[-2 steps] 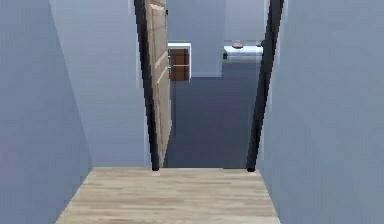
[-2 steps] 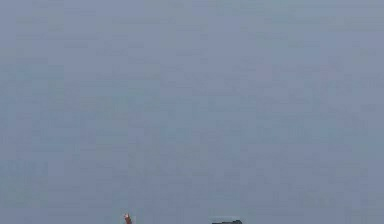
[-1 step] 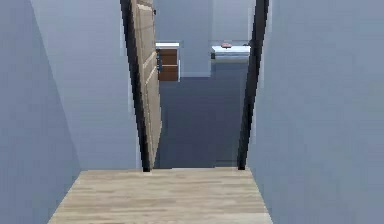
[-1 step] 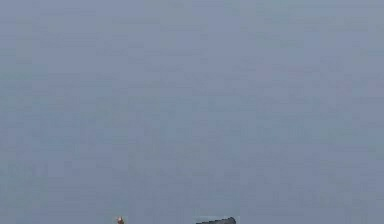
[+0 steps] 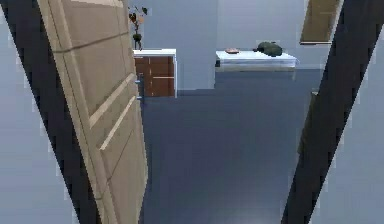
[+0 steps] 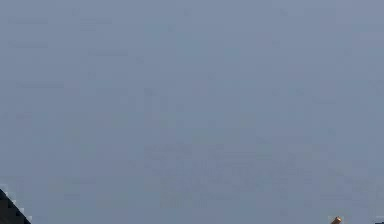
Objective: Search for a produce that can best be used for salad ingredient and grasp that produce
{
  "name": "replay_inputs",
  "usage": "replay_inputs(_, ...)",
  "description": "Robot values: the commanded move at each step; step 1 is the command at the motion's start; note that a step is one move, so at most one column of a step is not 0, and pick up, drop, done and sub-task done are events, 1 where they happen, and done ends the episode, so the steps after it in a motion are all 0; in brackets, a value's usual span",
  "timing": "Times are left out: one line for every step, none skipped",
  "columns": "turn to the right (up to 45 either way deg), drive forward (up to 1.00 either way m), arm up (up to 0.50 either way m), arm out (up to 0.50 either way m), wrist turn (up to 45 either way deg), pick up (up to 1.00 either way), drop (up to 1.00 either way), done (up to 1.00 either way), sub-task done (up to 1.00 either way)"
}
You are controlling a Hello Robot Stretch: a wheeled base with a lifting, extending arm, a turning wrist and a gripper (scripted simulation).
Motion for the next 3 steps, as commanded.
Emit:
replay_inputs(6.0,0.0,0.0,0.0,0.0,0.0,0.0,0.0,0.0)
replay_inputs(0.0,0.8,0.0,0.0,0.0,0.0,0.0,0.0,0.0)
replay_inputs(27.0,0.0,0.0,0.0,0.0,0.0,0.0,0.0,0.0)
